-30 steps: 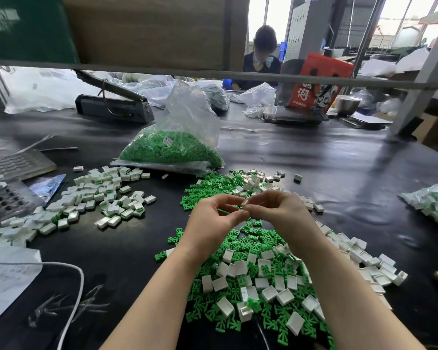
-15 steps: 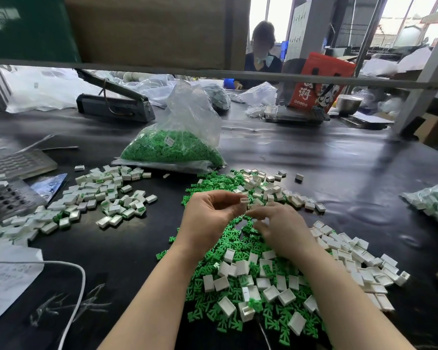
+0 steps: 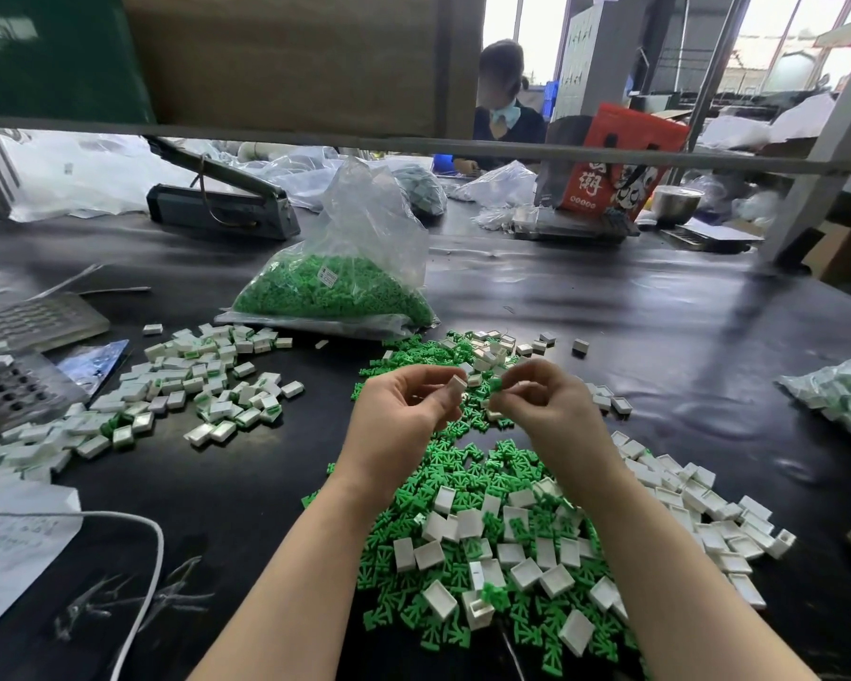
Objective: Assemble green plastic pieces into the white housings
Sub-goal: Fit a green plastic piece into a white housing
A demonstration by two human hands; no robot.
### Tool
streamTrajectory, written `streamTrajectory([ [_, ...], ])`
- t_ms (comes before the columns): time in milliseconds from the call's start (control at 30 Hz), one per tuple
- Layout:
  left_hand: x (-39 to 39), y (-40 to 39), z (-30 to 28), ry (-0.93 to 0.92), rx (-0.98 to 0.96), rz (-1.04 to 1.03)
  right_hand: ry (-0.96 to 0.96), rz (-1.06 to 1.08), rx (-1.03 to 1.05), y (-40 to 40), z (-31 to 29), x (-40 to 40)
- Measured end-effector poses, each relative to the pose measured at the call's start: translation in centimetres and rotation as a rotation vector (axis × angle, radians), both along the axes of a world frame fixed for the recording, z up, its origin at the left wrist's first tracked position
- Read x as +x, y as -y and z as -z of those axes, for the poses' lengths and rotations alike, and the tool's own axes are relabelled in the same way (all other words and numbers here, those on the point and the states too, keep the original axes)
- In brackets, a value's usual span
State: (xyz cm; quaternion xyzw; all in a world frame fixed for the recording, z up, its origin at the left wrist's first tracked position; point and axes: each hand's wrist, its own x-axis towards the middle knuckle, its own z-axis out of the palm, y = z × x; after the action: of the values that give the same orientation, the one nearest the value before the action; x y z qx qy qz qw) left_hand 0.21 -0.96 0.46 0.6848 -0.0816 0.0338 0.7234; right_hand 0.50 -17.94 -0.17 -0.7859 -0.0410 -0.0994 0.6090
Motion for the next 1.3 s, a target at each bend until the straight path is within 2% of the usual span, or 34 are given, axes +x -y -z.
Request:
streamTrajectory([
  [67,0.0,0.0,0.0,-0.004,-0.006,-0.004,0.025,-0.023,0.153,-0.1,-0.3,-0.2],
  [400,-0.2,0.1,-0.1,0.006,0.045,-0.012,0.050,-0.072,0.279,-0.7,-0.9,-0.5],
  [667,-0.3,0.2,-0.2,0.013,0.064,-0.035,0.126,-0.039,0.307,-1.3,-0.7,-0.6],
  [967,-0.5,0.3,-0.3,0.041,0.114,-0.058,0.232,0.038,0.187,-2.1,-0.4,-0.5],
  [1300,-0.7,0.3,-0.8,-0.016,-0.025,-0.036,0.271,-0.012,0.261,-2.4,-0.3,-0.6],
])
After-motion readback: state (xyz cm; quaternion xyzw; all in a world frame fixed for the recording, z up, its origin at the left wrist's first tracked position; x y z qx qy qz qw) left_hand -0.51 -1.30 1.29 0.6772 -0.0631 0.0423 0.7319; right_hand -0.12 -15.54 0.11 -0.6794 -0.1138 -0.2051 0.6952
